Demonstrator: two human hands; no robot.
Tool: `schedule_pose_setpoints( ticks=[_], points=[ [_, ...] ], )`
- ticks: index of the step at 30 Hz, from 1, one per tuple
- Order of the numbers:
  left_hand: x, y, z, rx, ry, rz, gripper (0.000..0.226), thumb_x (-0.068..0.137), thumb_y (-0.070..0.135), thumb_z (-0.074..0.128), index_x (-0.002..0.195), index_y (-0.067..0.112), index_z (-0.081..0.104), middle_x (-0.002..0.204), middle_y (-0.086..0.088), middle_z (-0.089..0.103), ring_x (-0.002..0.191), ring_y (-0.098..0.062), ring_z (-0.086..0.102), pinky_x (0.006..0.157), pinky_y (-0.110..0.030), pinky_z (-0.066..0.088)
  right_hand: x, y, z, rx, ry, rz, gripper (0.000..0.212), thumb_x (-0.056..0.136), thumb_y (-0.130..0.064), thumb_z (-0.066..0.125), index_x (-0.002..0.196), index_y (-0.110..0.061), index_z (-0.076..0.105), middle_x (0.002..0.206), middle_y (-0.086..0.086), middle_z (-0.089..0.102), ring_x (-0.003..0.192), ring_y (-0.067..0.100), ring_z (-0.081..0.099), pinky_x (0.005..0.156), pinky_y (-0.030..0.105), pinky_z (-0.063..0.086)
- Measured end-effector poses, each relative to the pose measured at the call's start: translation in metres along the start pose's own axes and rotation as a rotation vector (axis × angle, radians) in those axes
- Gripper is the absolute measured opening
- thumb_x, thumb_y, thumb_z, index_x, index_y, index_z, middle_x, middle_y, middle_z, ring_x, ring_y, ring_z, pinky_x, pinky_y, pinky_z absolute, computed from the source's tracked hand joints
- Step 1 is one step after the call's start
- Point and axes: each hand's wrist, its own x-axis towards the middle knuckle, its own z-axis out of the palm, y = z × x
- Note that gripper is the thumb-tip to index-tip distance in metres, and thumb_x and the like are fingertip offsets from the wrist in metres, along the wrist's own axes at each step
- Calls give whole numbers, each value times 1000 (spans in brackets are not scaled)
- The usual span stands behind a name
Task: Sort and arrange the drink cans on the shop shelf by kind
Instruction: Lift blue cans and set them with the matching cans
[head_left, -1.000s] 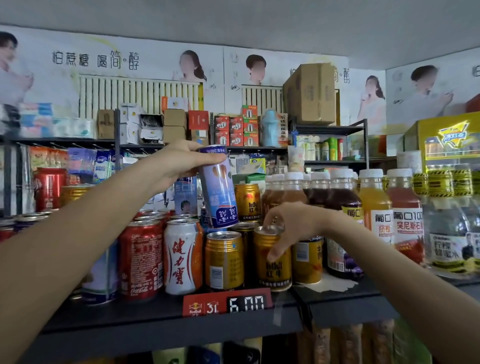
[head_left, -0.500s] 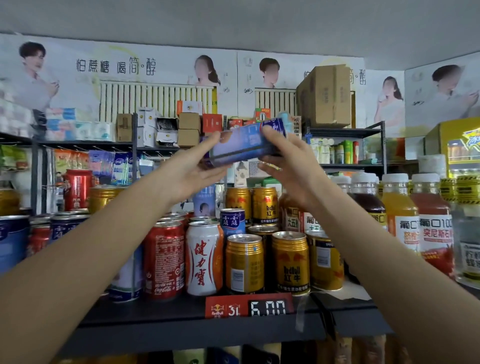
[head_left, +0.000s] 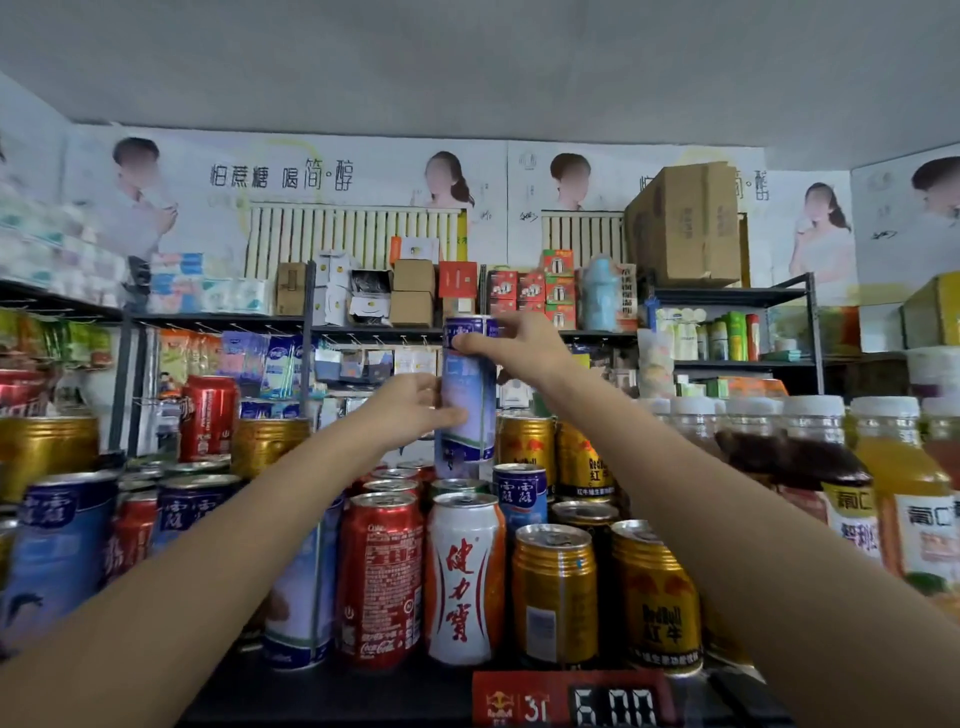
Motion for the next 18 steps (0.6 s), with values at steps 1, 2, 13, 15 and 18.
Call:
schedule_pose_setpoints(
  ticks=[1, 2, 13, 15, 18],
  points=[
    [3, -4, 2, 8, -3, -11, 40, 85, 9, 63, 122, 3, 51, 110, -2, 62, 90, -9, 58, 75, -17, 42, 2, 6, 4, 6, -7, 13, 37, 78, -27, 73, 106, -5, 62, 98, 9, 66, 87, 22, 61, 61, 23, 46],
    [5, -7, 4, 19, -5, -20, 38, 85, 8, 63, 120, 3, 52, 102, 0, 63, 82, -4, 57, 67, -13, 41, 3, 12, 7, 13, -7, 26, 39, 77, -28, 73, 107, -4, 62, 100, 9, 66, 90, 23, 61, 64, 26, 47],
    [14, -22, 8, 202, 78, -100, 31, 78, 28, 72, 93, 9, 53, 103, -15, 64, 96, -29, 59, 77, -34, 42, 7, 33, 22, 92, -86, 159, 57, 86, -25, 61, 136, -9, 40, 110, 12, 60, 83, 20, 58, 71, 35, 53],
    [11, -21, 9, 212, 84, -99, 29, 80, 31, 71, 78, 15, 46, 97, -13, 62, 86, -25, 56, 69, -31, 39, 7, 30, 23, 93, -103, 166, 55, 87, -24, 59, 136, -11, 40, 106, 11, 58, 81, 20, 56, 62, 30, 51],
    [9, -20, 13, 198, 79, -96, 31, 83, 32, 67, 75, 17, 41, 84, -6, 53, 75, -19, 48, 58, -26, 31, 8, 29, 23, 52, -120, 159, 53, 89, -26, 56, 137, -14, 39, 103, 8, 54, 76, 17, 53, 51, 24, 47]
  ],
)
